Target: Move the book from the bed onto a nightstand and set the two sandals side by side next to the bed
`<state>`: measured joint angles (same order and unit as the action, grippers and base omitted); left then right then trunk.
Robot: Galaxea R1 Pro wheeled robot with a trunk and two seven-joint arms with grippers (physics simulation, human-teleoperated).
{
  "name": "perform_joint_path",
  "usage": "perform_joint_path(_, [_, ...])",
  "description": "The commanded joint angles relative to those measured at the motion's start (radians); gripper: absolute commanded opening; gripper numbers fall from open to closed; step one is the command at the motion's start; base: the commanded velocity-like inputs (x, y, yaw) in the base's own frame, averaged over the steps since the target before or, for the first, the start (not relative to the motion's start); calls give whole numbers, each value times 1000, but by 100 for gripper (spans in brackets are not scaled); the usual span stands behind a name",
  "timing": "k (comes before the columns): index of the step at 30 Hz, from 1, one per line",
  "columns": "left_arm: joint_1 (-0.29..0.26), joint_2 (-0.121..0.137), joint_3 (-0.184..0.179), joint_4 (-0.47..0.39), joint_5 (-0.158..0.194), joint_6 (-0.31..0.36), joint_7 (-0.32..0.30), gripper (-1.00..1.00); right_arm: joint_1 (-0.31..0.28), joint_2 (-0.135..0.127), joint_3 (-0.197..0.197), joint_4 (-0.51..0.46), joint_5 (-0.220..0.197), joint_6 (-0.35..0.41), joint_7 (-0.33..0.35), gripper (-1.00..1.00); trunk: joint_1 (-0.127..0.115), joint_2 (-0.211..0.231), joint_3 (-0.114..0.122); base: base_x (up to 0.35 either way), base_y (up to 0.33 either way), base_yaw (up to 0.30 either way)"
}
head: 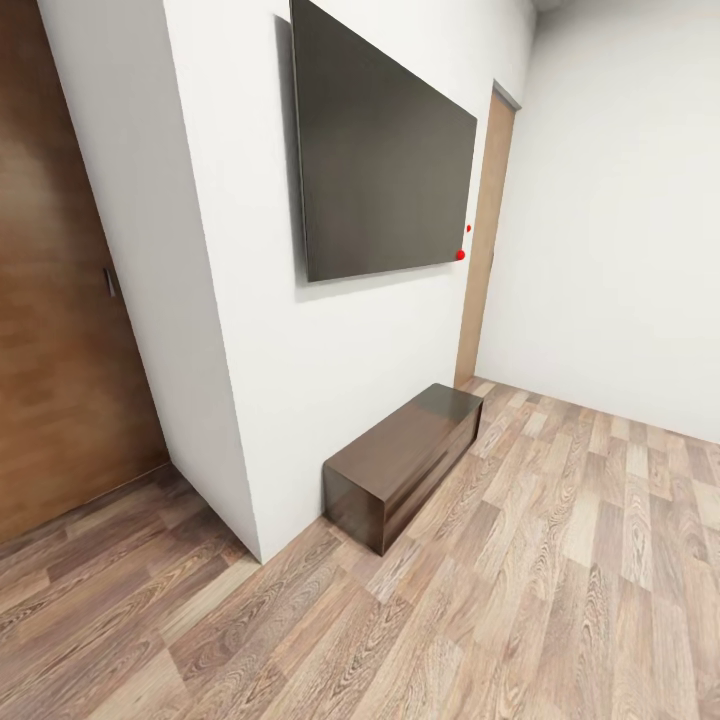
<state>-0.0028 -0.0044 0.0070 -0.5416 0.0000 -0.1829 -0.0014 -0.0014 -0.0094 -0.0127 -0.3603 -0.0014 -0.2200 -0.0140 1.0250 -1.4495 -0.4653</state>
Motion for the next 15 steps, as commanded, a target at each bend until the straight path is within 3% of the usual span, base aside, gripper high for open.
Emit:
perform_joint_path(1, [0, 0, 1, 0, 0, -3, 0, 100, 0, 0, -1, 0, 0, -2, -1, 100, 0, 0, -1, 0, 0, 0])
perform_joint_path(15, [0, 0, 1, 0, 0, -3, -1, 100, 0, 0, -1, 2, -1, -2, 3, 100, 0, 0, -1, 0, 0, 0])
